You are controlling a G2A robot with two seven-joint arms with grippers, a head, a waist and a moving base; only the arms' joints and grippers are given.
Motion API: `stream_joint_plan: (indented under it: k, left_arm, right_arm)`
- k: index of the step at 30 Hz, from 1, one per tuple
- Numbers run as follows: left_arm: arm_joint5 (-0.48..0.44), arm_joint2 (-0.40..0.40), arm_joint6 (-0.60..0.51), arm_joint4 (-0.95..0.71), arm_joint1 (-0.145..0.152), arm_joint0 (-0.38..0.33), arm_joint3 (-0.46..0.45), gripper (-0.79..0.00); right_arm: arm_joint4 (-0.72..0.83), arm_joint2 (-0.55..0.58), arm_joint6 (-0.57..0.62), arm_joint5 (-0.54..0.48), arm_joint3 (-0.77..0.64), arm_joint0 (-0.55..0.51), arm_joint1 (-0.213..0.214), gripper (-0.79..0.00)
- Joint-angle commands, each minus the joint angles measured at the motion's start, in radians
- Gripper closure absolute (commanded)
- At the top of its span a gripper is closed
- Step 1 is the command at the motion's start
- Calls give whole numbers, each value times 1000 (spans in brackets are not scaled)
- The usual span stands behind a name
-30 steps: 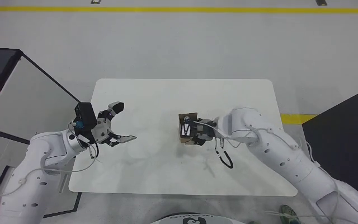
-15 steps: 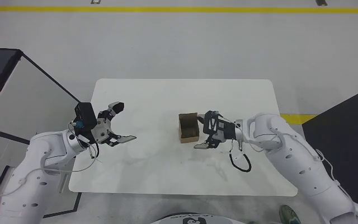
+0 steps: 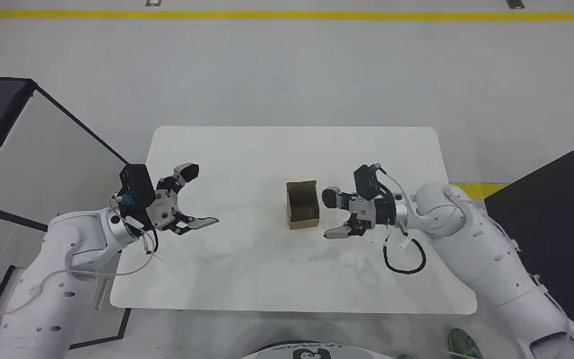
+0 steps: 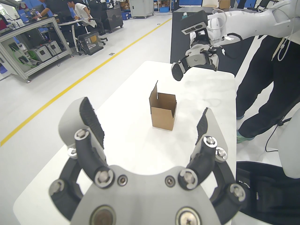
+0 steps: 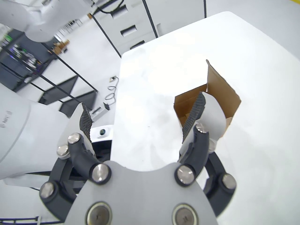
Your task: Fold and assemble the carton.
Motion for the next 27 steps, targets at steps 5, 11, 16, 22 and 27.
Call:
stream_joint_plan:
  k: [5,11,16,22,27]
  left_arm:
    - [0,0,0,0,0,0,0,-785]
    - [0,0,0,0,0,0,0,-785]
    - [19,36,-48,-39,-2,6,-8,-785]
    - [20,124,-194,-157,-2,-33,-10,-603]
    - [40,151,-247,-176,-2,-47,-5,0]
  right_arm:
    - [344,-49,172,72,45,43,12,-785]
    - [344,-49,172,72,45,43,12,-785]
    - [496,-70,179,137,97,40,7,-785]
    - [716,-68,316,216,179,68,10,-785]
    - [742,-67,338,238,195,73,11,0]
